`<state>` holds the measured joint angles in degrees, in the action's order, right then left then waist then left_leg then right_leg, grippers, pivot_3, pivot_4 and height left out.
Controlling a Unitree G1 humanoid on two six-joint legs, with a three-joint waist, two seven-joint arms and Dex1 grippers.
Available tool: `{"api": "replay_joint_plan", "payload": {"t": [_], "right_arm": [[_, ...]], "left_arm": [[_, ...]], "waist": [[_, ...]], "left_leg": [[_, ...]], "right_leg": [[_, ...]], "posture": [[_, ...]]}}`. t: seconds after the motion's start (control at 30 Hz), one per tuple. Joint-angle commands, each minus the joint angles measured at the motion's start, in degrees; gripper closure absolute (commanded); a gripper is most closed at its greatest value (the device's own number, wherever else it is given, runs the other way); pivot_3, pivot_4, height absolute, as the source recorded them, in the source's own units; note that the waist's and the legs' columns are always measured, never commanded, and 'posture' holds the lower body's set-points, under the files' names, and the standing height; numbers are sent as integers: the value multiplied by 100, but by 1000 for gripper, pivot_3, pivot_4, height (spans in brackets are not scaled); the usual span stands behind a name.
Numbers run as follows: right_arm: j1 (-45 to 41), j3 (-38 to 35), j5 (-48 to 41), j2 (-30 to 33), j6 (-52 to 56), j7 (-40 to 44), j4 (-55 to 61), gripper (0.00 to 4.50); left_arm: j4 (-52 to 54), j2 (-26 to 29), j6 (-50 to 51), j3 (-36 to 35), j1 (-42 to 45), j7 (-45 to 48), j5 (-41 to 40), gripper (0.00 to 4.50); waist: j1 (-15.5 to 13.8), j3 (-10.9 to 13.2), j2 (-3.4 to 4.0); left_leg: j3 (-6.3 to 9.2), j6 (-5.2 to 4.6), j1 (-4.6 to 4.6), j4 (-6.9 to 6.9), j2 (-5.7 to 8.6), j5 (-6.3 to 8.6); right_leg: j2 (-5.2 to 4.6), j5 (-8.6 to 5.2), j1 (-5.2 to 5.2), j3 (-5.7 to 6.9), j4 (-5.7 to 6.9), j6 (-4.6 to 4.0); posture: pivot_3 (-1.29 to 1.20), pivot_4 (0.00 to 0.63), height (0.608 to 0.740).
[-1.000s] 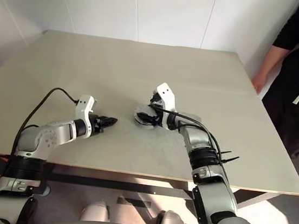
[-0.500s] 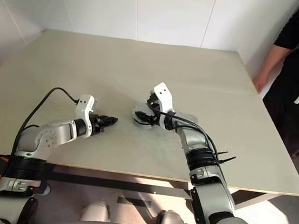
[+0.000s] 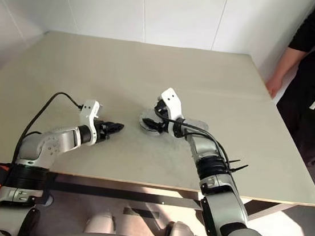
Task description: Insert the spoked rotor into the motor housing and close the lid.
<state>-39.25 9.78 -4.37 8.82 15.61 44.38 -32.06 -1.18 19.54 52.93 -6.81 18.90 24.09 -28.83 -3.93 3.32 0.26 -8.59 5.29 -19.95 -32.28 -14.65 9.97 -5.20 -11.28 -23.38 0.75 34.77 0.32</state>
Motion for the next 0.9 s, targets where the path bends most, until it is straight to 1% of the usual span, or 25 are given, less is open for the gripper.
{"api": "replay_joint_plan", "payload": {"t": [0.03,0.37,0.67,0.9], "right_arm": [[-67,23,62,-21,-50,-56,-200,1481],[-100,90,152,5,-236,-110,-494,1481],[-35,83,62,71,-186,101,-304,1481],[-32,67,75,55,-230,96,-317,1481]], "left_arm": [[-35,20,44,34,-72,-42,87,2410],[-71,46,17,31,-43,-24,103,2410],[-97,25,-16,51,-42,-20,108,2410],[-75,28,-10,59,-53,-18,105,2410]], "waist": [[0,0,0],[2,-2,-1],[1,-3,0],[1,-3,0]], "left_leg": [[0,0,0,0,0,0],[0,0,2,-3,0,0],[0,0,2,-4,0,0],[0,0,2,-3,0,0]], "right_leg": [[0,0,1,0,0,0],[0,0,11,-1,1,0],[0,0,12,0,1,0],[0,0,12,0,1,0]], "posture": [[0,0,740],[0,0,740],[0,0,740],[0,0,740]]}}
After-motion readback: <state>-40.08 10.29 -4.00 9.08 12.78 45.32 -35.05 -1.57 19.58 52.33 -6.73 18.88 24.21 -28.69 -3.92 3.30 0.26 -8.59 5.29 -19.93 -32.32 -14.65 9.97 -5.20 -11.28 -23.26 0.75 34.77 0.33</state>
